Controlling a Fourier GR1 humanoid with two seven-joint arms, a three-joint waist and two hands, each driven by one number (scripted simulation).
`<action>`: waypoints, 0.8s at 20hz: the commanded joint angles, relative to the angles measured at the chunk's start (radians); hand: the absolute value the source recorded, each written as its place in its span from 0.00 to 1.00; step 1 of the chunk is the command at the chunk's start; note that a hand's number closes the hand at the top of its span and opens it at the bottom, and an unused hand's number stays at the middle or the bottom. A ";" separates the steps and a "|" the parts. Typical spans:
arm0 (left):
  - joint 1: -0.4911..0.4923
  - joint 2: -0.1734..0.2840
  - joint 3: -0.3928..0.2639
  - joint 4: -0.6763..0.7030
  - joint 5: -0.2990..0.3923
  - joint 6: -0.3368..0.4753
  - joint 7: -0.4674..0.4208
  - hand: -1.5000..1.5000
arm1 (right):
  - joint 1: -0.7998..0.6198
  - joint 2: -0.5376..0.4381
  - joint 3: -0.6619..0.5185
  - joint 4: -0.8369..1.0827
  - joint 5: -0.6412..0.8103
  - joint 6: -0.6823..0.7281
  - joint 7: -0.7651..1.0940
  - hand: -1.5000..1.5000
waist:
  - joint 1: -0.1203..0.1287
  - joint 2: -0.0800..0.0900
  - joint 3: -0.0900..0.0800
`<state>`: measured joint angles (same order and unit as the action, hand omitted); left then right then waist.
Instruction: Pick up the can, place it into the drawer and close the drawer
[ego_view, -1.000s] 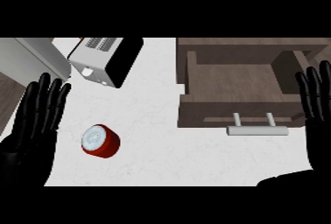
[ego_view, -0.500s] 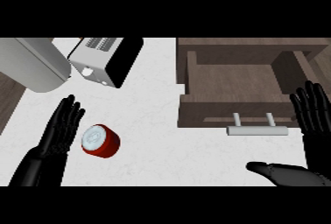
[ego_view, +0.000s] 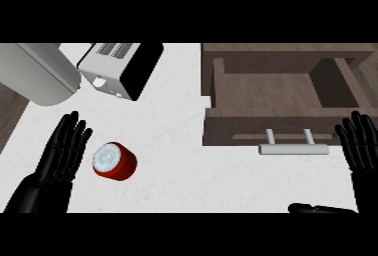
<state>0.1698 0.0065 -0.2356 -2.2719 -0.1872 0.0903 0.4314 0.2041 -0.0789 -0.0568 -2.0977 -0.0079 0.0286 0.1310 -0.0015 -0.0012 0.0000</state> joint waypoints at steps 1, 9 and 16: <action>-0.035 -0.006 0.028 0.053 0.030 0.032 -0.001 0.00 | -0.024 -0.019 -0.057 0.052 -0.035 0.030 -0.022 0.00 | 0.000 0.001 0.000; 0.062 0.025 0.115 0.132 0.102 -0.033 -0.152 0.00 | -0.003 -0.010 -0.067 -0.018 -0.046 0.042 0.023 0.00 | 0.002 0.000 0.000; -0.106 -0.005 0.133 0.330 0.055 0.019 -0.175 0.00 | 0.122 0.012 -0.089 -0.007 -0.037 0.101 -0.101 0.00 | -0.005 0.001 0.000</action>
<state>0.1384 0.0136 -0.1374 -2.0528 -0.1308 0.0929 0.2867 0.2691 -0.0784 -0.1416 -2.0985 -0.0545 0.1076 0.0667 -0.0036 -0.0005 -0.0001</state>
